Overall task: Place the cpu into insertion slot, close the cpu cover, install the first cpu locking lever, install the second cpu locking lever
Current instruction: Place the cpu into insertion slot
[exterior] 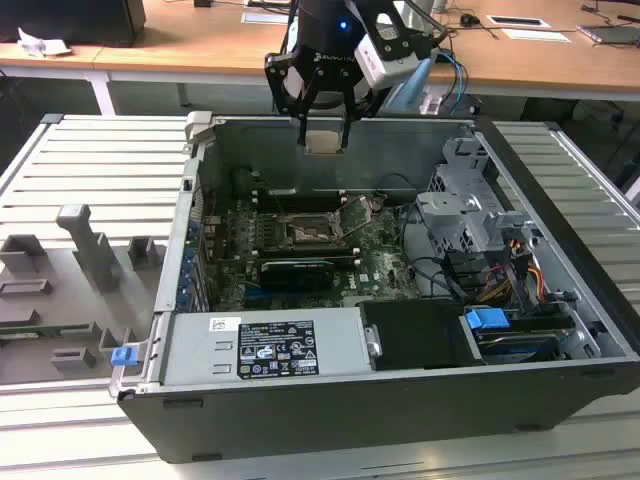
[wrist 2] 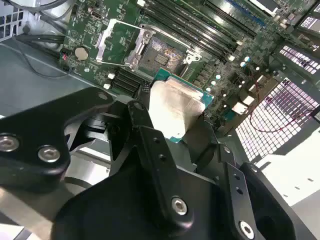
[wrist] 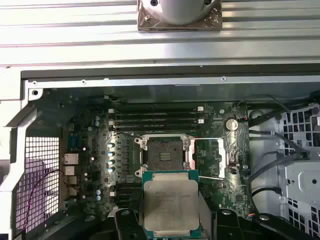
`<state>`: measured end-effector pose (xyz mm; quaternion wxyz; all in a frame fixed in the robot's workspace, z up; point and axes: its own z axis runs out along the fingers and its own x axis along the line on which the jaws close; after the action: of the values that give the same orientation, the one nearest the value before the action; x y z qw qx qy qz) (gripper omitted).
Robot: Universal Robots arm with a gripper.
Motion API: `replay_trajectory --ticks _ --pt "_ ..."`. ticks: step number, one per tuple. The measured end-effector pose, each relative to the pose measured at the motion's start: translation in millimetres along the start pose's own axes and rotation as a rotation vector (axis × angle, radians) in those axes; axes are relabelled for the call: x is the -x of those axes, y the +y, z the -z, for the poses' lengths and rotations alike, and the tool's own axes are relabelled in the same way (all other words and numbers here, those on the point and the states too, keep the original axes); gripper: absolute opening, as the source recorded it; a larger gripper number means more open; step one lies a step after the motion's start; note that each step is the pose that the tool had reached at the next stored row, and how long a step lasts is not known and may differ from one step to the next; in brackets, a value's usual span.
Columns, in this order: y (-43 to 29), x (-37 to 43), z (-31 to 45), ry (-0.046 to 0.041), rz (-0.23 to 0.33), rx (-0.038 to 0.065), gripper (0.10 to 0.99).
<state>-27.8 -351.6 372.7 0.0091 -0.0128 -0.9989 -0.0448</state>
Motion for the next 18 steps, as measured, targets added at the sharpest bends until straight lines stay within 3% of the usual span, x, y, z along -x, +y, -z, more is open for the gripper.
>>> replay_trajectory --ticks 3,13,18 --pt "0.0 -0.1 -0.5 -0.0045 -0.051 0.001 0.533" --pt "-0.5 0.0 -5.6 -0.0058 -0.063 -0.002 0.533" --pt "-0.6 0.0 -6.8 -0.0103 -0.114 -0.002 0.533"
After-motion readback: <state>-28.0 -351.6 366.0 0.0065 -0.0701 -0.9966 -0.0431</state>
